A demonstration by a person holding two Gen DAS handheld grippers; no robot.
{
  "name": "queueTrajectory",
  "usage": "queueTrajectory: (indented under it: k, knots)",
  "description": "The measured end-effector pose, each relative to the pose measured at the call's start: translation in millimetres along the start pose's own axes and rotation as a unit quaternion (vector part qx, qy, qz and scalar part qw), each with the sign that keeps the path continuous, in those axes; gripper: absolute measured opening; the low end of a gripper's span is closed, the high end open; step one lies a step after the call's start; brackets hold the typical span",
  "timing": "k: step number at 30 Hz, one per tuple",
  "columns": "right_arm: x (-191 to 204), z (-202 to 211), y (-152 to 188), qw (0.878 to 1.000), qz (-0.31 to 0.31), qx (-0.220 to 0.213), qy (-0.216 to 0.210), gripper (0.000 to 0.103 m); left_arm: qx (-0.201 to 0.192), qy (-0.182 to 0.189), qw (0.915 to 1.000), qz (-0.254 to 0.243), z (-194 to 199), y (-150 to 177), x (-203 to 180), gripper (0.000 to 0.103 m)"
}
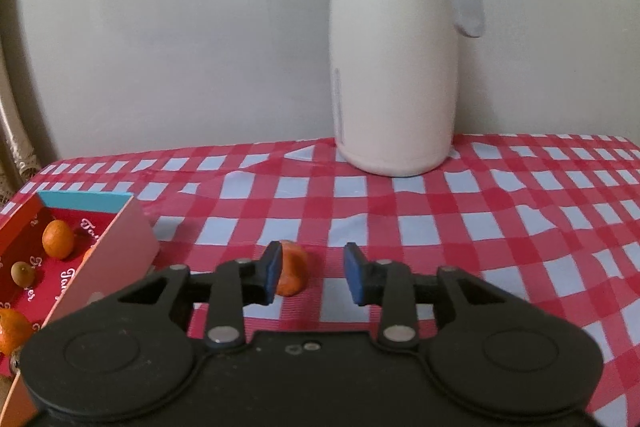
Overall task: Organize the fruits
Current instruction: 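Close the right gripper on the small orange fruit, then carry the small orange fruit over the box with the right gripper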
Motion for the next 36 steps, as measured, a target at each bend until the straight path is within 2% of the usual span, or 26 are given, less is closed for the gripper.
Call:
queueTrajectory:
  k: [3,5,10,21,25,31,33,35,36]
  knots:
    - [5,-7,4,1.0,0.016,-0.005,0.017,0.051,0.002,-0.002,1.0,0.0,-2,1,2,0.066]
    - [4,-8,4,0.999,0.022,-0.016,0.028,0.065,0.005,-0.004,1.0,0.0,-4,2,4,0.066]
    - [0,-15,5,0.999,0.022,-0.015,0.032,0.072,0.004,-0.003,1.0,0.001,-6,2,5,0.066]
    - [17,-22,12,0.999,0.033,0.012,0.009,0.057,0.003,0.0,1.0,-0.005,-4,2,0,0.066]
    - [22,-25,13,0.999,0.037,0.02,0.004,0.048,0.004,0.0,1.0,-0.006,-4,3,1,0.066]
    - [28,-29,14,0.999,0.033,0.024,-0.001,0.048,0.005,0.0,1.0,-0.008,-5,4,1,0.066]
    - [30,-30,15,0.999,0.035,0.028,0.0,0.041,0.006,0.001,1.0,-0.008,-5,4,1,0.066]
    - [29,-29,14,0.999,0.029,0.026,0.001,0.03,0.005,0.001,1.0,-0.008,-5,4,1,0.066]
    - [28,-29,13,0.999,0.026,0.027,-0.001,0.03,0.005,0.001,1.0,-0.008,-5,3,1,0.066]
Point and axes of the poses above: each gripper's, at about its wrist camera, not at the fingertips, and z roughly against the way its jaws point, x to its left, y to its underside, the point moved 4 cm from there along -z, roughly the way its jaws point, and after that the axes turned 9 degrees about -z, right-handed, at the moved point
